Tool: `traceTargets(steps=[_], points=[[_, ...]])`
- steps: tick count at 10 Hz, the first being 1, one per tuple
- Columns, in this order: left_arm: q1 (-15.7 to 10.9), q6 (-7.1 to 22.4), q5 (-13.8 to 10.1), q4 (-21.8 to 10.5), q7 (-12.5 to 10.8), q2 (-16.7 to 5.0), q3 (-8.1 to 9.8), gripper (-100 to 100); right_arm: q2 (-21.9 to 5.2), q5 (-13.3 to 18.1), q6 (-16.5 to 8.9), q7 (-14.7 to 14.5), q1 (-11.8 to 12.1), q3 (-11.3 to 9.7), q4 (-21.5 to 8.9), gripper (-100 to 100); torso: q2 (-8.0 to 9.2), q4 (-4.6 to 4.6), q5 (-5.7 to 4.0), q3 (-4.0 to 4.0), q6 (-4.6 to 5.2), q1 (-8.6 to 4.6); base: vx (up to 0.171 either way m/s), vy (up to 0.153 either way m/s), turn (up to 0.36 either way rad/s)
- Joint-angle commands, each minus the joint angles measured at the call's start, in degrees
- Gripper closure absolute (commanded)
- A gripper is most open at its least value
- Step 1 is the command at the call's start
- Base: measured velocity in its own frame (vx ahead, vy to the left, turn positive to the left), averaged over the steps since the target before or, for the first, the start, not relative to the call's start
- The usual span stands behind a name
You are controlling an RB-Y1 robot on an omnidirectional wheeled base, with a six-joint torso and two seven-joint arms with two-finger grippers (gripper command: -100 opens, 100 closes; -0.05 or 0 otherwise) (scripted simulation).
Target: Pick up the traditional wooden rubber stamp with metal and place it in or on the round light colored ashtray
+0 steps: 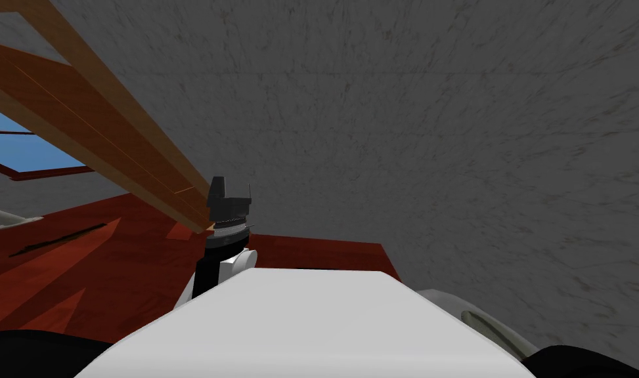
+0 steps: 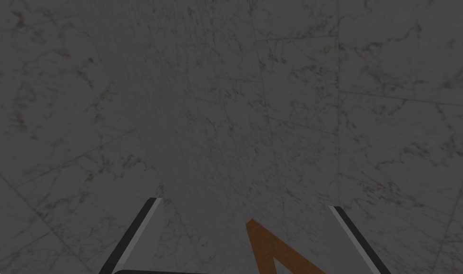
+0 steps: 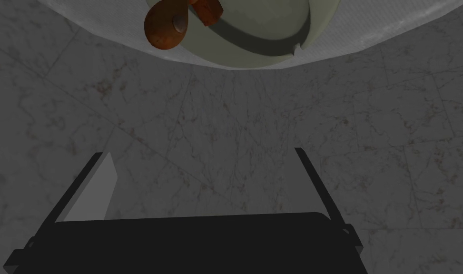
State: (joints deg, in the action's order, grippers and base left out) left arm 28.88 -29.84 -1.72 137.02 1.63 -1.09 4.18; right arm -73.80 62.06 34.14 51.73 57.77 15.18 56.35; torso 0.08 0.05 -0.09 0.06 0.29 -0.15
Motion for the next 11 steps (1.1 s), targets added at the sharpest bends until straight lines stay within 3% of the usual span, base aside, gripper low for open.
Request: traceTargets(steps=[1,2,3,5,6,7,11], points=[[0.0,0.0,0.0,0.0,0.0,0.0,0.0,0,-1.32,0.38,-0.02,2.24,1.2,0.7,1.54,-100,0.0,0.0,0.0,0.0,0.0,0.0,-0.032,0.002,-0.029],[0.0,0.0,0.0,0.0,0.0,0.0,0.0,0,-2.56,0.8,-0.22,4.16,2.21,1.12,3.08,-100,0.0,0.0,0.0,0.0,0.0,-0.01,-0.047,0.002,-0.043],[0.0,0.0,0.0,0.0,0.0,0.0,0.0,0,-2.56,0.8,-0.22,4.2,2.21,1.12,3.08,-100,0.03,0.01,0.0,0.02,0.0,-0.01,-0.032,0.001,-0.008],[0.0,0.0,0.0,0.0,0.0,0.0,0.0,0,-5.02,1.66,-0.63,7.96,4.24,1.95,6.16,-100,-0.02,-0.01,-0.01,-0.01,-0.01,-0.02,-0.033,0.002,-0.03],[0.0,0.0,0.0,0.0,0.0,0.0,0.0,0,-4.35,1.39,-0.61,6.86,4.09,1.89,5.61,-100,0.01,0.0,0.0,0.0,0.0,0.0,-0.02,0.003,-0.006],[0.0,0.0,0.0,0.0,0.0,0.0,0.0,0,-4.46,1.42,-0.69,7.26,4.28,2.02,5.85,0,-0.03,0.0,-0.01,-0.01,0.0,-0.01,0.0,0.0,0.0],[0.0,0.0,0.0,0.0,0.0,0.0,0.0,0,-4.44,1.42,-0.69,7.22,4.27,2.0,5.82,0,-0.12,-0.03,-0.02,-0.07,0.0,-0.03,0.0,0.0,0.0]])
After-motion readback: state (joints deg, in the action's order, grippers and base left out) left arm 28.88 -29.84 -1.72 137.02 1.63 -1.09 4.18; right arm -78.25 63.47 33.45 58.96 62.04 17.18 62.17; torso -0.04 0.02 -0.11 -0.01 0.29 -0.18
